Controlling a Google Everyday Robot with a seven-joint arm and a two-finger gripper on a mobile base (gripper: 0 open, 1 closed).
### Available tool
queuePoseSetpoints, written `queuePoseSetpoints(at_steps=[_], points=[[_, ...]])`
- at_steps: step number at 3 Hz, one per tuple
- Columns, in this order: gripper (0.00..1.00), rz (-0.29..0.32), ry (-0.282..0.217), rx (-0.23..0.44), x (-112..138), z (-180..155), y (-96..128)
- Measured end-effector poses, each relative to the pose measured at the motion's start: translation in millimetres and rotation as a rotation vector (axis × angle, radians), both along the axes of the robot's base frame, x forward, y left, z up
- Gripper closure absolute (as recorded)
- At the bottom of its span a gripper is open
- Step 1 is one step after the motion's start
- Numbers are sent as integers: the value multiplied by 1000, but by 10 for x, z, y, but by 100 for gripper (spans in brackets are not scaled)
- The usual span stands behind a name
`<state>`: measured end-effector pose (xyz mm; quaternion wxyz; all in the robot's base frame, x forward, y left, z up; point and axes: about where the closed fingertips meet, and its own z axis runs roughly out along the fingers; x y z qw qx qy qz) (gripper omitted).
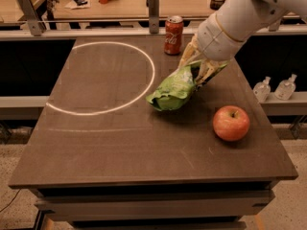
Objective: Move green rice chip bag near apple
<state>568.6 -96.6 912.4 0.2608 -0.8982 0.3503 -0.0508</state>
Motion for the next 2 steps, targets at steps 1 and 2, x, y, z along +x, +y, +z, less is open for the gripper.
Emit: queuePoseSetpoints(at_steps=[1,2], points=[[100,-64,38,-37,-183,-66,-343],[100,-127,55,-52,-308,-90,-597]])
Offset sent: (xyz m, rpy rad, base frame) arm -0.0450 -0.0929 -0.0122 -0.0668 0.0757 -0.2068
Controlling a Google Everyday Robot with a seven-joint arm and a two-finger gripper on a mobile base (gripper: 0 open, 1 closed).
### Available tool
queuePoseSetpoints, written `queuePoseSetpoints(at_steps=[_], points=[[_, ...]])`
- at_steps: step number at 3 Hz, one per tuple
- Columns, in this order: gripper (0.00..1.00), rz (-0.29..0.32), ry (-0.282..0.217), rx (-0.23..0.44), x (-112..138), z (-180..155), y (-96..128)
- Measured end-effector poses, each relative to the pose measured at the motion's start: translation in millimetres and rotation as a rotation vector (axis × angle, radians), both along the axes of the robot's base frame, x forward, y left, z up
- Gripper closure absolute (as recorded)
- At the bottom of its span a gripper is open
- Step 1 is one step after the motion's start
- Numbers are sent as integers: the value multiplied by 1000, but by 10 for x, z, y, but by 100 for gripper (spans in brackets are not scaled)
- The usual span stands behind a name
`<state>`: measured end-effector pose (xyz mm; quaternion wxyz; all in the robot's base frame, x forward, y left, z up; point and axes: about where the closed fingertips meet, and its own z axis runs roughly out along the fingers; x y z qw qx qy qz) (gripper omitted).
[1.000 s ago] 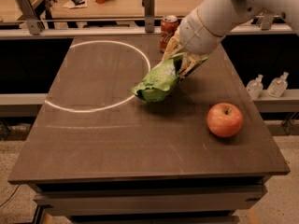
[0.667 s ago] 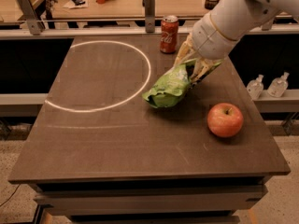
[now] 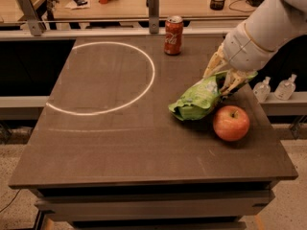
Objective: Move green rice chip bag near apple
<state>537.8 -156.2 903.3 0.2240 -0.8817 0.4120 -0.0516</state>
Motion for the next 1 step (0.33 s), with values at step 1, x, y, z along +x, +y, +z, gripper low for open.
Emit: queuePoseSetpoints(at_steps=[1], points=[[86,0,0,-1,-6,0,1]])
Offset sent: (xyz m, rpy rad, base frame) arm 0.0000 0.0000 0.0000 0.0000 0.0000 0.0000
